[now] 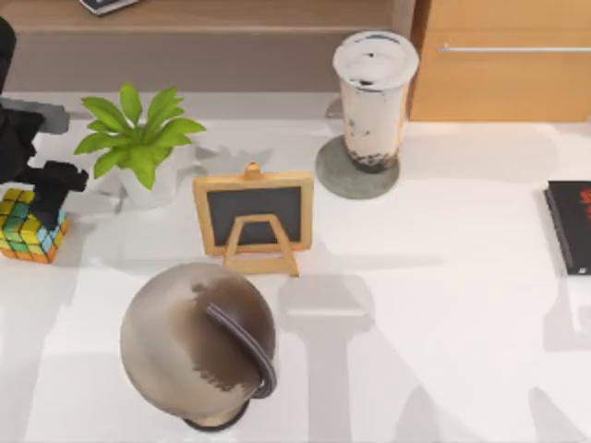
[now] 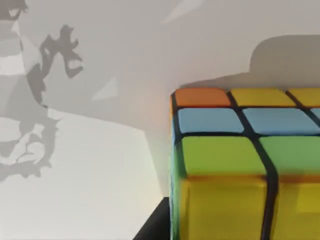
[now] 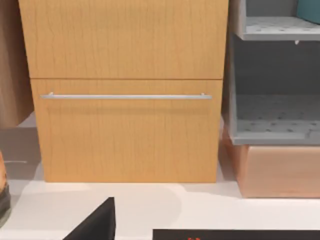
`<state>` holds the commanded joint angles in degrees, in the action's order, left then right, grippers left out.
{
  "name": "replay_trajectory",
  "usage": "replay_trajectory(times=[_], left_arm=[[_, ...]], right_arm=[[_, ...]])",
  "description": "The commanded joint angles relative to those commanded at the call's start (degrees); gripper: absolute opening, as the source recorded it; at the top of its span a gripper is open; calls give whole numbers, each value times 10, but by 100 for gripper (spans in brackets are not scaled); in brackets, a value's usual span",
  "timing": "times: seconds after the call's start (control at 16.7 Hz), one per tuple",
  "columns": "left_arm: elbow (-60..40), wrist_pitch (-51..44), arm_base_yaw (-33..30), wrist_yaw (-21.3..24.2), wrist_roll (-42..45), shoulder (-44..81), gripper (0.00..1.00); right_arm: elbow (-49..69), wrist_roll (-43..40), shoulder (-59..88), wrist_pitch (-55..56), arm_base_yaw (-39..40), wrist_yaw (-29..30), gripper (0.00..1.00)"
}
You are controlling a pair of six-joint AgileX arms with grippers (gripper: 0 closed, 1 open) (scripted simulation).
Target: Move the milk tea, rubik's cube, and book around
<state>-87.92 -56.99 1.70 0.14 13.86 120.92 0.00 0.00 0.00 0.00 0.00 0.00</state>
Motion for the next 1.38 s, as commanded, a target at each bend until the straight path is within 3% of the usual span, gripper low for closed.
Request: replay_trajectory(times=[0.12, 0.96, 1.38], left_arm=[[0, 0, 0, 0, 0, 0, 0], [-18, -31, 12, 12, 26, -31, 0], [-42, -61, 0, 0, 0, -20, 0]], right_arm=[[0, 0, 0, 0, 0, 0, 100], [0, 0, 0, 0, 0, 0, 100], [0, 0, 0, 0, 0, 0, 100]])
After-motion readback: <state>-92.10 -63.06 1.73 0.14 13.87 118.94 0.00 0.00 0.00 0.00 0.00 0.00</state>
